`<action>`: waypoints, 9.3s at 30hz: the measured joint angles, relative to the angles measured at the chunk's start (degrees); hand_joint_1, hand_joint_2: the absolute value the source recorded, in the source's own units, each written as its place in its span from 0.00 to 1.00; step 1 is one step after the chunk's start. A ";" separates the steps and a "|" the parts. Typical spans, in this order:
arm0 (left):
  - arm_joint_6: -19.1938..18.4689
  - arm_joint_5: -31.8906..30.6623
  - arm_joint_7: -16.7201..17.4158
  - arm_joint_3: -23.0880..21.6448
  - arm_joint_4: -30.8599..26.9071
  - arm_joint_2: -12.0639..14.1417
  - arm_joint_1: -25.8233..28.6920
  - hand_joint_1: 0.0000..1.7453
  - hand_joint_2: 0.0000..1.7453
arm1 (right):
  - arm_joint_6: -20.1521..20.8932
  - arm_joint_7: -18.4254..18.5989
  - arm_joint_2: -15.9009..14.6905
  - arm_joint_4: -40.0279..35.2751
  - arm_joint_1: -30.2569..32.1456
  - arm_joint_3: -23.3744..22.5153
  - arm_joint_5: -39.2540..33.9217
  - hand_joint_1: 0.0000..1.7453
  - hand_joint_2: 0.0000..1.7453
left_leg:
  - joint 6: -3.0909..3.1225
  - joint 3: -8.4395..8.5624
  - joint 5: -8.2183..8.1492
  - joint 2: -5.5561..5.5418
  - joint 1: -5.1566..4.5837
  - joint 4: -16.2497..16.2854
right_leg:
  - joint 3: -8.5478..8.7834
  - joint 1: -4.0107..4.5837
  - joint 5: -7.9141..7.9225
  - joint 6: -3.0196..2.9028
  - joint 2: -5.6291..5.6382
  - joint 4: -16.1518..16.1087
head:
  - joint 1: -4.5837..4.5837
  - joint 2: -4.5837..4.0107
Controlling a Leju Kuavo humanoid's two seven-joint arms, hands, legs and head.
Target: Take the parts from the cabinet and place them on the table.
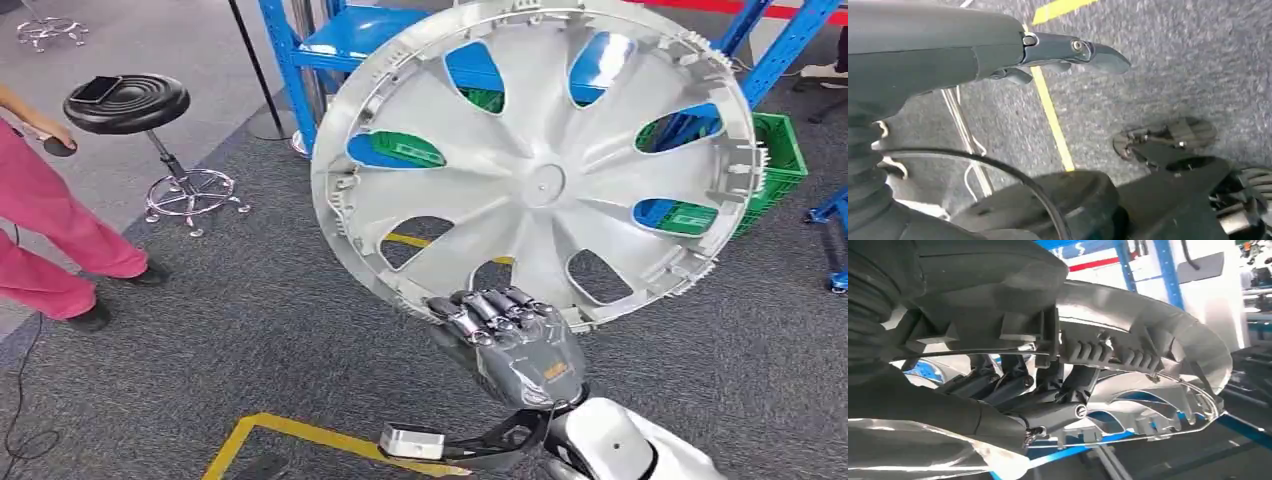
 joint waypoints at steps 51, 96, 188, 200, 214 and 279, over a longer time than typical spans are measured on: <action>-0.72 -1.09 -0.24 -0.07 0.00 -0.31 0.20 0.00 1.00 | -1.55 1.12 0.92 2.14 0.67 -0.04 1.99 1.00 1.00 | -2.56 -4.49 3.42 -0.08 0.44 0.93 | 8.84 -0.16 5.29 -0.87 0.02 -13.31 | 0.07 0.00; -0.72 -1.53 -0.33 -0.04 0.00 -0.35 -0.14 0.00 1.00 | -2.99 0.48 1.66 3.04 1.78 -0.61 1.35 1.00 1.00 | -3.73 -7.04 -2.64 0.06 1.71 12.88 | 9.48 -0.51 5.61 -1.75 3.50 -14.22 | -0.28 0.00; -0.70 -4.07 -0.44 -0.83 0.00 -1.55 -0.29 0.00 1.00 | -2.51 2.95 -1.07 0.31 4.92 -0.90 3.39 1.00 1.00 | -3.04 -9.49 -6.56 0.09 0.03 18.56 | 8.21 0.42 5.03 -2.90 2.57 -12.42 | -0.07 0.00; -0.61 -4.02 -0.90 -0.85 0.04 -2.01 0.39 0.00 1.00 | -2.45 2.62 -1.07 0.15 4.94 -1.03 3.39 1.00 1.00 | -0.76 -3.32 -0.01 -0.30 0.75 2.68 | 0.63 -0.03 -0.99 0.31 0.82 0.38 | 0.72 0.00; -0.63 -3.89 -1.14 -0.83 -0.02 -1.60 0.28 0.00 1.00 | -2.40 2.36 -1.05 0.15 4.57 -1.27 3.34 1.00 1.00 | -3.34 -3.93 -5.18 0.93 0.49 8.19 | 7.78 -0.14 4.86 -2.60 -0.27 -12.21 | 0.28 0.02; 0.24 -4.11 -1.44 -0.74 0.09 -1.49 1.10 0.00 1.00 | -1.95 0.74 -0.77 1.64 2.67 0.02 1.88 1.00 1.00 | -1.96 -0.28 0.96 0.97 2.09 -1.24 | 1.12 -1.94 1.39 2.19 0.04 0.42 | 0.98 0.00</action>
